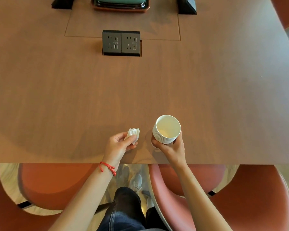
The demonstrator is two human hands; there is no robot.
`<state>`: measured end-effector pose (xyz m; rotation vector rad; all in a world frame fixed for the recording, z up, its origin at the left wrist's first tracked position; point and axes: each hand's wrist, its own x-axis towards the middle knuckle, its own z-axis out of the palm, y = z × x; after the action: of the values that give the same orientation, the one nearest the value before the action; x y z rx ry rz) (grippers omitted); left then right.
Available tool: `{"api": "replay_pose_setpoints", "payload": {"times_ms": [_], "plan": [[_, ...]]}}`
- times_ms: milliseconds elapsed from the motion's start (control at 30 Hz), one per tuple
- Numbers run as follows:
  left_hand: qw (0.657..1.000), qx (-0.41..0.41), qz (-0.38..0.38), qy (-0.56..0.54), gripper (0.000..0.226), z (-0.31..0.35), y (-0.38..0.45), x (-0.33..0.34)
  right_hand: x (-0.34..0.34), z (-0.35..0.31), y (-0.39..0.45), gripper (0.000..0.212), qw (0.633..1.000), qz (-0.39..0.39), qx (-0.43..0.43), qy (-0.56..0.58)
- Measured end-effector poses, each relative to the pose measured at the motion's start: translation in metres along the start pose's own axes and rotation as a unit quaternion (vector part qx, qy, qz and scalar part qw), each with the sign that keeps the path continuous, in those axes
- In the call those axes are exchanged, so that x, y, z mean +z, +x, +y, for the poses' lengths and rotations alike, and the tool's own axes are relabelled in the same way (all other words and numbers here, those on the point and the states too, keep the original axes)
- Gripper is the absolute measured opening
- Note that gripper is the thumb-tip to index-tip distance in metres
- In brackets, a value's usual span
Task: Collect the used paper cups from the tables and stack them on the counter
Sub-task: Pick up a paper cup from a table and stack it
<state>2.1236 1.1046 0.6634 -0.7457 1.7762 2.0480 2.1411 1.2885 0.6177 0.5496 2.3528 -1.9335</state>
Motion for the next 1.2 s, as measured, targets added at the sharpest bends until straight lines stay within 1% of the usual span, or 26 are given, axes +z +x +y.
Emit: {"api": "replay_pose_setpoints", "payload": {"times_ms": [233, 333, 400, 600, 700, 800, 1000, 1200], "plan": [[0.999, 0.014, 0.03, -0.027, 0.007, -0.008, -0.035, 0.005, -0.023, -0.014, -0.019, 0.066, 0.997, -0.04, -0.027, 0.063], [0.998, 0.031, 0.044, -0.044, 0.009, -0.018, -0.06, 0.009, -0.035, -0.012, -0.032, 0.063, 0.993, -0.076, -0.035, 0.084], [0.995, 0.046, 0.068, -0.063, 0.008, -0.028, -0.081, 0.011, -0.042, -0.011, -0.044, 0.061, 0.989, -0.106, -0.034, 0.092], [0.979, 0.072, 0.15, -0.116, 0.006, -0.06, -0.144, 0.001, -0.053, -0.012, -0.08, 0.057, 0.977, -0.196, -0.061, 0.056], [0.969, 0.071, 0.193, -0.138, 0.01, -0.077, -0.173, -0.011, -0.047, -0.017, -0.1, 0.059, 0.971, -0.229, -0.069, 0.028], [0.952, 0.076, 0.241, -0.172, 0.005, -0.092, -0.203, -0.03, -0.032, -0.022, -0.123, 0.061, 0.954, -0.289, -0.075, 0.016], [0.904, 0.103, 0.333, -0.247, 0.008, -0.121, -0.269, -0.08, 0.017, -0.031, -0.178, 0.065, 0.909, -0.403, -0.102, -0.046], [0.836, 0.114, 0.437, -0.313, 0.014, -0.163, -0.344, -0.139, 0.082, -0.029, -0.257, 0.072, 0.846, -0.512, -0.131, -0.075]]}}
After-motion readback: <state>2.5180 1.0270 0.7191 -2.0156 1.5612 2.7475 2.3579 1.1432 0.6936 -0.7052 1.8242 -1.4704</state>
